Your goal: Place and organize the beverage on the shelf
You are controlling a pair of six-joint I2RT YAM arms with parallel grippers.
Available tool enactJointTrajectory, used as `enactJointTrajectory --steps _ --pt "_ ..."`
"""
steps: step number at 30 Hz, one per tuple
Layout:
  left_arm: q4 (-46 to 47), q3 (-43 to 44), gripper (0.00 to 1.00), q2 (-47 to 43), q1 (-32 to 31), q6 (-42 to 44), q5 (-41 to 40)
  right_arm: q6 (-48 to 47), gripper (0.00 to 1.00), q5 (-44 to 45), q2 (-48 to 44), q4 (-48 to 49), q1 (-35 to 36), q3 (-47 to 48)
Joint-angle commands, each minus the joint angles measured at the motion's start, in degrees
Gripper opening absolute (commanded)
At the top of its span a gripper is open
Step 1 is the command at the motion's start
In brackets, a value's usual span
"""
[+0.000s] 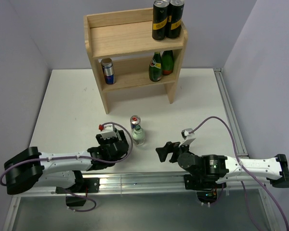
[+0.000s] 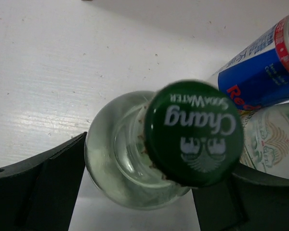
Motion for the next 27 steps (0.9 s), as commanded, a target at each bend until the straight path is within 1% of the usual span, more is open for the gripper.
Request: enactJointTrajectory --steps 1,3,5,7,10,12,13,17,18,20,21,26,27 --pt "7.9 -1.3 0.86 4.8 -2.9 -2.2 -5.8 1.2 1.00 2.1 -1.2 0.4 0.4 -1.2" --pt "11.1 -1.7 0.86 7.8 -3.8 -2.9 -7.9 1.3 1.00 2.1 -1.5 0.6 0.4 -1.4" --pt "13.8 -1.3 0.87 12.7 -4.9 -2.8 -11.0 1.2 1.00 2.0 -1.6 0.6 0.3 -1.3" --pt "14.2 -0.4 0.88 17.0 -5.3 -3.1 -12.4 1.2 1.00 1.9 -1.9 0.8 0.3 -1.4" --pt "15.9 0.4 0.87 20.5 -5.4 -2.8 -14.4 1.0 1.00 1.6 -1.9 1.6 0.3 -1.4" --pt "18.4 0.2 0.86 21.4 -5.4 -1.6 -15.0 0.8 1.00 1.2 -1.8 2.3 0.4 -1.7" --pt "18.9 0.0 0.83 21.6 -5.4 -1.2 -15.4 0.7 1.00 1.0 -1.5 3.0 0.4 -1.8" --pt "25.3 -1.7 0.78 21.3 -5.3 2.9 -15.7 0.5 1.00 0.5 0.1 5.0 0.3 -2.2" --pt "27.4 -2.0 0.76 21.4 -5.3 4.4 -15.5 0.5 1.00 0.4 0.6 5.4 0.3 -2.3" --pt "28.4 -1.3 0.70 21.6 -4.6 5.9 -15.4 0.2 1.00 0.4 2.1 6.9 0.3 -2.4" --pt "28.5 -0.8 0.65 22.2 -3.9 6.6 -15.8 0.1 1.00 0.4 3.3 7.7 0.3 -2.4" --pt "32.2 -0.3 0.50 23.5 -1.9 9.8 -14.6 -0.7 1.00 0.3 5.6 9.4 0.3 -1.5" --pt "31.7 -0.3 0.42 23.3 -1.6 9.8 -14.3 -0.9 1.00 0.3 5.7 9.5 0.3 -1.4"
